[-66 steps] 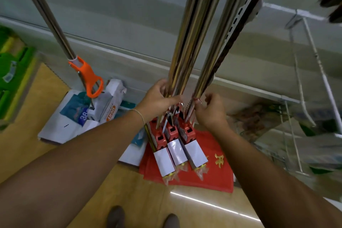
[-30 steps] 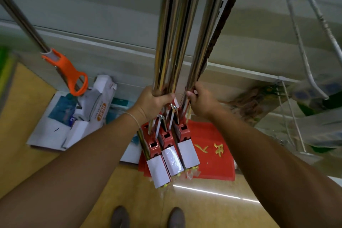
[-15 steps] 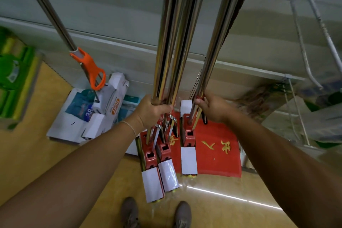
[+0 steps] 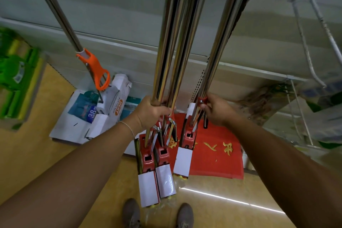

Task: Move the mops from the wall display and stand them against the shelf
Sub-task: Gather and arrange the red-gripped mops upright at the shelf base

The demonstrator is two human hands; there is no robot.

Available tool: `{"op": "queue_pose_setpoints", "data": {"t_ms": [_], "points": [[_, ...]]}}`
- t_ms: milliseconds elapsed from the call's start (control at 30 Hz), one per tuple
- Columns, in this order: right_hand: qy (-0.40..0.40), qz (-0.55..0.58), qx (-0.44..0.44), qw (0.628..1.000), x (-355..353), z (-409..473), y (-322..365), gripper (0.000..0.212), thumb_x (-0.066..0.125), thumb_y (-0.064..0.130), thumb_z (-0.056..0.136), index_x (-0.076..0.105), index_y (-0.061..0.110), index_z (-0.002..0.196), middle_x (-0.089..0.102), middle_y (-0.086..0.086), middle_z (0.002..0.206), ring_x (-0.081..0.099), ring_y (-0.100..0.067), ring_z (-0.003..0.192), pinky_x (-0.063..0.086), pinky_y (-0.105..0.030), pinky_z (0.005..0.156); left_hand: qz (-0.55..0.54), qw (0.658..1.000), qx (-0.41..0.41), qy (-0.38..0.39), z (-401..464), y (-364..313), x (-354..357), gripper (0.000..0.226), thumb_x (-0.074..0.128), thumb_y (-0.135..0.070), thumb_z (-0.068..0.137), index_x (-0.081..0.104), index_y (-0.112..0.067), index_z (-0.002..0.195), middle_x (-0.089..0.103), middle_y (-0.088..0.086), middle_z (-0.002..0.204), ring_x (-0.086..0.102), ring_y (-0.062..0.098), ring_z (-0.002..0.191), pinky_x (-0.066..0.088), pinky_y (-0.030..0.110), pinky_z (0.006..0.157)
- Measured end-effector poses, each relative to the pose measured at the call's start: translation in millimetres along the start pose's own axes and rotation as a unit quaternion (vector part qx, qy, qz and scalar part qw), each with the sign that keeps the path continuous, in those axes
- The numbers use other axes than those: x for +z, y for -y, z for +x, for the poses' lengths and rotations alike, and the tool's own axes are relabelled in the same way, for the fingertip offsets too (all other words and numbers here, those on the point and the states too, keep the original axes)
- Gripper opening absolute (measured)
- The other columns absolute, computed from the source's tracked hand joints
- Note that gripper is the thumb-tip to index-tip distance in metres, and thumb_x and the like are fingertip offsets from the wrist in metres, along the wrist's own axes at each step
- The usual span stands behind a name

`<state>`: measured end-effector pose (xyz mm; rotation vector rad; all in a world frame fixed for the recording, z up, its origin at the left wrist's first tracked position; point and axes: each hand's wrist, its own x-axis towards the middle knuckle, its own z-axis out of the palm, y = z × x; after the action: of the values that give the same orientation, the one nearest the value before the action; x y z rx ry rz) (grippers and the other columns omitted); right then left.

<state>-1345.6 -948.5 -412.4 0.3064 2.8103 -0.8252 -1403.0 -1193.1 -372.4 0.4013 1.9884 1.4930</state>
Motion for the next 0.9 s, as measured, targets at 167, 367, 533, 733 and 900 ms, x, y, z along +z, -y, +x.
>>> {"op": "queue_pose_setpoints", "data": {"t_ms": [167,367,533,733,900], "points": [[-0.031,0.005,0.038,0.999,-7.4,-0.1,-18.1,0.033,0.057,0.029,0.097,0.053,0.015,0.127,0.065,-0.01,0.119,0.06,-0.031,0.109,0.037,-0.026,0.079,0.003,1.0,-0.009,-0.007,-0.5,2.5,-6.1,0.038,0.063,-0.021,0.072,0.07,0.001,0.102,0.068,0.029,0.105,0.063,0.04,0.088,0.051,0.04,0.07],[-0.074,0.071,0.119,0.988,-7.5,12.0,-23.2,0.025,0.063,0.035,0.092,0.056,0.027,0.115,0.063,0.006,0.1,0.059,-0.01,0.085,0.043,-0.026,0.064,-0.001,1.0,-0.014,-0.018,1.1,3.0,-11.4,0.043,0.063,-0.022,0.068,0.07,0.004,0.101,0.068,0.03,0.104,0.064,0.041,0.094,0.052,0.044,0.075],[-0.086,0.101,0.19,0.973,0.2,35.8,-13.2,0.025,0.065,0.046,0.089,0.05,0.029,0.099,0.061,0.001,0.089,0.062,-0.016,0.079,0.056,-0.041,0.069,-0.007,1.0,-0.011,-0.019,2.3,2.9,-16.7,0.021,0.064,-0.001,0.083,0.07,0.001,0.103,0.068,0.029,0.106,0.061,0.046,0.101,0.051,0.035,0.068],[-0.121,0.043,0.182,0.975,6.9,69.5,-1.3,0.039,0.064,0.05,0.089,0.058,0.016,0.107,0.053,0.003,0.078,0.054,-0.021,0.079,0.04,-0.032,0.066,0.0,1.0,-0.007,-0.014,3.4,1.0,-25.6,0.018,0.065,-0.001,0.082,0.072,-0.006,0.098,0.072,0.02,0.098,0.068,0.018,0.082,0.05,0.023,0.062],[-0.122,0.067,0.185,0.973,7.3,92.7,8.4,0.047,0.065,0.051,0.088,0.058,0.013,0.115,0.066,-0.008,0.101,0.064,-0.026,0.092,0.044,-0.03,0.068,0.015,1.0,0.006,-0.023,5.6,5.6,-33.8,0.026,0.066,-0.022,0.071,0.075,-0.013,0.093,0.074,0.018,0.091,0.066,0.031,0.079,0.051,0.037,0.064]]}}
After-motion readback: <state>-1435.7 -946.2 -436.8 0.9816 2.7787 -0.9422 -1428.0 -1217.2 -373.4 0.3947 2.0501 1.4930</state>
